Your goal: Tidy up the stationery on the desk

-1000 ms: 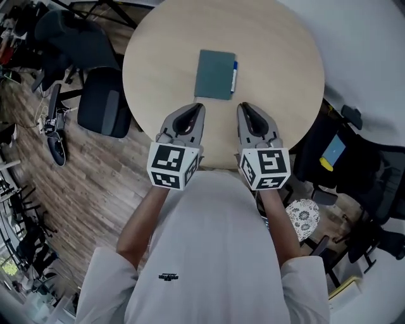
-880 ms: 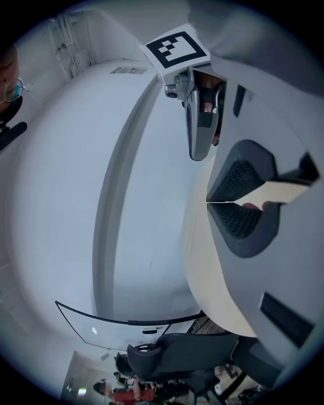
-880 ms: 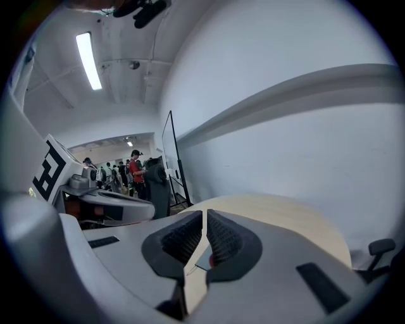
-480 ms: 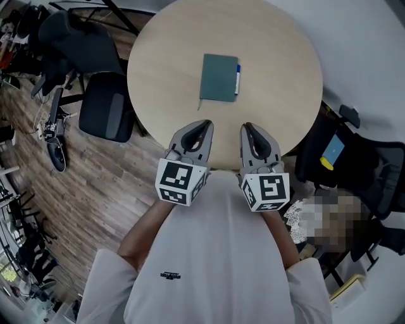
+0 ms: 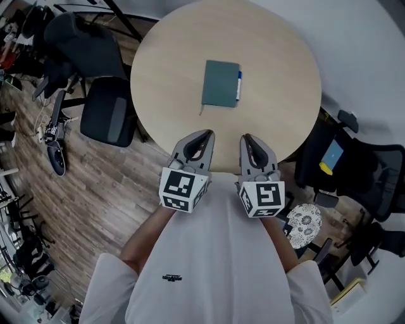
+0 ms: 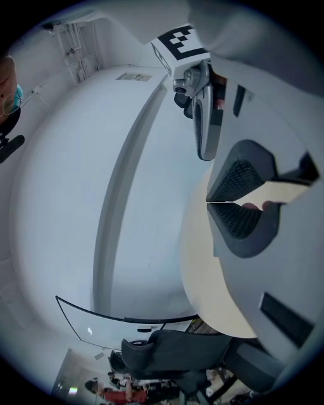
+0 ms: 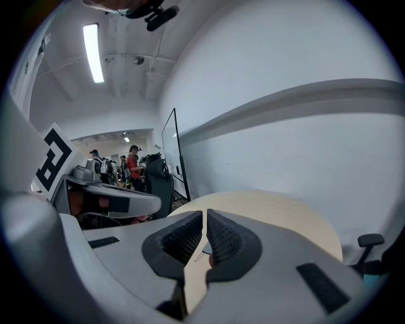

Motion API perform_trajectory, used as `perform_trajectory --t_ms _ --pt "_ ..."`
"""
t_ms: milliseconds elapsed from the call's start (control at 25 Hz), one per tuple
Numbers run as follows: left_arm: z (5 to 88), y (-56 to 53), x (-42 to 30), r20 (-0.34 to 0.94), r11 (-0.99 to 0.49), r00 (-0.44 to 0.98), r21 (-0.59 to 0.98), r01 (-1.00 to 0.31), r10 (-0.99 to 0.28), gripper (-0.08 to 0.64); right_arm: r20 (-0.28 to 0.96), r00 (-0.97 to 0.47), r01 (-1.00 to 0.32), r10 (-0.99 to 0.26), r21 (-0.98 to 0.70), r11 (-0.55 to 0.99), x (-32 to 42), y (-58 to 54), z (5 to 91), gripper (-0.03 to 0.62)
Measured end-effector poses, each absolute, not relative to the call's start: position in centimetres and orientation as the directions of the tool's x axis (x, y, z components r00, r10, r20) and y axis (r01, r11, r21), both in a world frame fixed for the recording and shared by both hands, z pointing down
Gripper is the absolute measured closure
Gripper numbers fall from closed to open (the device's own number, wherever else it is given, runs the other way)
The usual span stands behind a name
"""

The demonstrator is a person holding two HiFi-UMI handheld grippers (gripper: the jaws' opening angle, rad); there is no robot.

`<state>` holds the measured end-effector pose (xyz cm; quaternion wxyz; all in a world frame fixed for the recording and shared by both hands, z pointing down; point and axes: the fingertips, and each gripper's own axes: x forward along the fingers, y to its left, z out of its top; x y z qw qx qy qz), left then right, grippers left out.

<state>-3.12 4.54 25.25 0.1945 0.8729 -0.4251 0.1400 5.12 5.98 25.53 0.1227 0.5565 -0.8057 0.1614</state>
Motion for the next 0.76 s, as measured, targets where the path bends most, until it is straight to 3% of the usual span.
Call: perform_trajectory --t_ms 760 --pt "25.24 5.40 -2.97 0.408 -0.592 0.607 0.179 -0.786 -0.682 0.537 0.381 -0.331 -0.944 -0.863 -0.148 0.296 4.87 6.68 25.83 0.548"
